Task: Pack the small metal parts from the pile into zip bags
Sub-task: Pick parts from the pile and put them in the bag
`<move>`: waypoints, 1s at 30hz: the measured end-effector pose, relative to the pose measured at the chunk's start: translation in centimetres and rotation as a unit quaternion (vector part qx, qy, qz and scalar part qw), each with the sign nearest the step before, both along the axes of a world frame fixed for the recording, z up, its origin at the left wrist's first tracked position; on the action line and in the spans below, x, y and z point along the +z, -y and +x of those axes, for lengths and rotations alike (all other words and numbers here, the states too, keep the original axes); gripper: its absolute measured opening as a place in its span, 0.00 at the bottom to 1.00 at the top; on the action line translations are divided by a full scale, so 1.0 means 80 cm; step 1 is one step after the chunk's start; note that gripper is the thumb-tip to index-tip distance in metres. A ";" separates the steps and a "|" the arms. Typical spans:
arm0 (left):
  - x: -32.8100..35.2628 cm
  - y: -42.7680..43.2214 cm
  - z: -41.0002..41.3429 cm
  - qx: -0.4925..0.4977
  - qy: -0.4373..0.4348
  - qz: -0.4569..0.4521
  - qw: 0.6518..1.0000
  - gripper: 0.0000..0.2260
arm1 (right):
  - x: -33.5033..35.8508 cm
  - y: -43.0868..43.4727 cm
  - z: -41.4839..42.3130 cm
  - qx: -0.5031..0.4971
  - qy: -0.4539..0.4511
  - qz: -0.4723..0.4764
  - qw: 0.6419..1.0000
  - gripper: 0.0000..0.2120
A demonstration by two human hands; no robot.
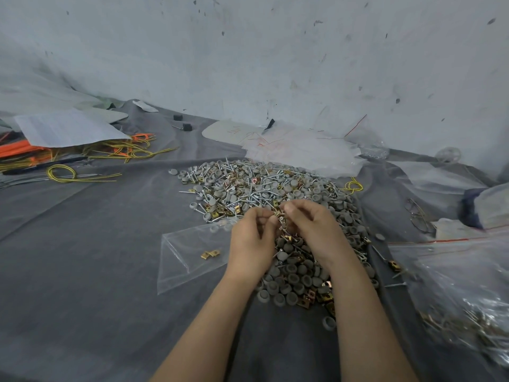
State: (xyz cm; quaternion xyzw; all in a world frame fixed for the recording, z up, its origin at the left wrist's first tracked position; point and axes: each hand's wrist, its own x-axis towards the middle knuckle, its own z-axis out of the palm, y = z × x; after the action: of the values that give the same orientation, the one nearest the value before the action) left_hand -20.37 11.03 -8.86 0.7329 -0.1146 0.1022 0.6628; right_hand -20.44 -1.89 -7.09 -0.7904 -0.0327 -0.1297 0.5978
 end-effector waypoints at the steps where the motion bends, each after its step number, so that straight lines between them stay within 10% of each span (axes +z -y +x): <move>1: 0.000 -0.001 0.001 0.000 -0.007 -0.007 1.000 0.02 | -0.001 0.002 0.001 -0.002 -0.001 0.037 0.999 0.06; 4: -0.001 -0.001 0.002 0.007 -0.016 -0.015 1.000 0.02 | -0.001 0.004 0.003 -0.030 -0.007 0.082 0.996 0.07; 10: -0.002 0.000 -0.001 0.040 0.024 0.015 0.999 0.03 | -0.002 -0.009 0.000 -0.179 0.024 -0.195 0.964 0.15; 18: -0.005 -0.002 -0.001 0.051 0.073 0.063 0.994 0.06 | 0.012 -0.022 -0.008 -0.004 -0.018 -0.124 0.992 0.02; 23: -0.005 0.000 -0.005 0.029 0.103 0.115 0.988 0.08 | 0.007 -0.022 -0.002 -0.060 -0.013 -0.079 0.995 0.06; 30: 0.007 -0.049 0.019 0.057 0.088 0.404 0.909 0.42 | -0.002 -0.017 0.004 -0.141 -0.034 -0.012 0.989 0.07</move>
State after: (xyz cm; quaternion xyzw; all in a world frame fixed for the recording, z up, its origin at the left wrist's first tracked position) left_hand -18.83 14.96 -8.34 0.9312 -0.1624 0.1490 0.2903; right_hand -20.12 -0.52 -7.27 -0.7985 0.0981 -0.1849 0.5644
